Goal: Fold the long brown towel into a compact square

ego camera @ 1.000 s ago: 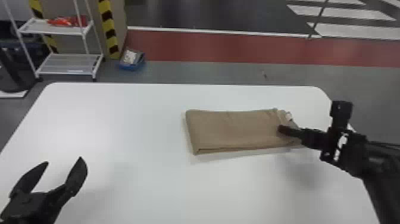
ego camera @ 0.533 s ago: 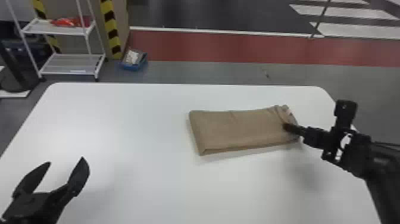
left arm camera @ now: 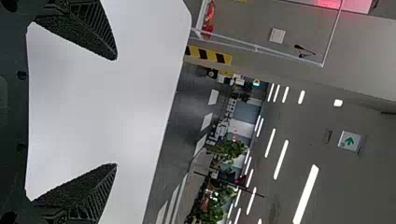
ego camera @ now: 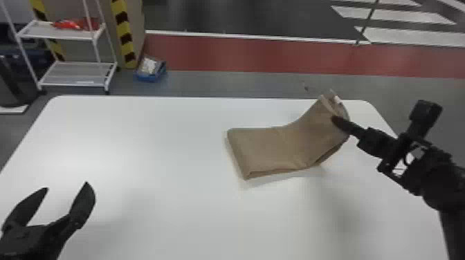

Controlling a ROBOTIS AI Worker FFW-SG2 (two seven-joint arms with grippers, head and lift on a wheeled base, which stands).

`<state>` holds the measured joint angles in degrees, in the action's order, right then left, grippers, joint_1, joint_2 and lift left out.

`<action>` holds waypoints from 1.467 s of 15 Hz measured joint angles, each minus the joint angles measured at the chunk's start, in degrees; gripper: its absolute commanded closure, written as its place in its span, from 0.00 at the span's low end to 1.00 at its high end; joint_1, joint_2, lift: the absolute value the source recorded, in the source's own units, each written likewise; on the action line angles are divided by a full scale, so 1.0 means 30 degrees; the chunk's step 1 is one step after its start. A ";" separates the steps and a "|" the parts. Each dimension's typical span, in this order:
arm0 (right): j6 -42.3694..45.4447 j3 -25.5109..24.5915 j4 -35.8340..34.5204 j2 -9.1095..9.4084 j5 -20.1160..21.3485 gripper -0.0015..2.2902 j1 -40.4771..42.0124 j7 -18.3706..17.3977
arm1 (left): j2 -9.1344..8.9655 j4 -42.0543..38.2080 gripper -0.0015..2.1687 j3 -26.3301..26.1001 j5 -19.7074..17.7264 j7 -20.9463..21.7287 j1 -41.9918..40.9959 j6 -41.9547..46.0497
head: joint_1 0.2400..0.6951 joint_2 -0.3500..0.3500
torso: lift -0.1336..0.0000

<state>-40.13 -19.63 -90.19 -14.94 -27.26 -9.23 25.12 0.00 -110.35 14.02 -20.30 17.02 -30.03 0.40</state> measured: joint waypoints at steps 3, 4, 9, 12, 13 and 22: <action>-0.0485 0.2060 -0.2495 0.0776 0.0076 0.72 0.0753 -0.0085 | 0.0000 -0.0198 0.02 -0.0075 0.0070 -0.0210 -0.0244 0.0836 | 1.00 0.51 | 0.08; -0.0561 0.2866 -0.2928 0.0969 0.0199 0.72 0.0857 -0.0237 | 0.0000 -0.0268 0.02 -0.0130 0.0290 -0.0285 -0.0341 0.1265 | 1.00 0.58 | 0.08; -0.0905 0.5819 -0.3875 0.1367 0.1017 0.72 0.1075 -0.0869 | 0.0000 -0.0455 0.02 -0.1012 0.2987 -0.1740 -0.0756 0.4184 | 1.00 0.70 | 0.08; -0.2351 0.6909 -0.4049 0.1505 0.1777 0.71 0.1110 -0.1233 | 0.0000 -0.0442 0.02 -0.1205 0.3170 -0.1691 -0.0745 0.4270 | 1.00 0.74 | 0.08; -0.2800 0.7207 -0.4104 0.1547 0.2118 0.55 0.1111 -0.1391 | 0.0000 -0.0408 0.02 -0.1209 0.3168 -0.1668 -0.0736 0.4255 | 1.00 0.75 | 0.08; -0.0062 0.7430 -0.3962 0.1583 -0.0248 0.19 0.1501 0.0346 | 0.0000 -0.0168 0.03 -0.1192 0.3037 -0.1485 -0.0595 0.4216 | 1.00 0.82 | 0.08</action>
<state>-40.31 2.66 -102.07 -10.19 -28.01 -4.72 26.16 0.00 -110.85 10.45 -11.19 12.57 -31.81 13.04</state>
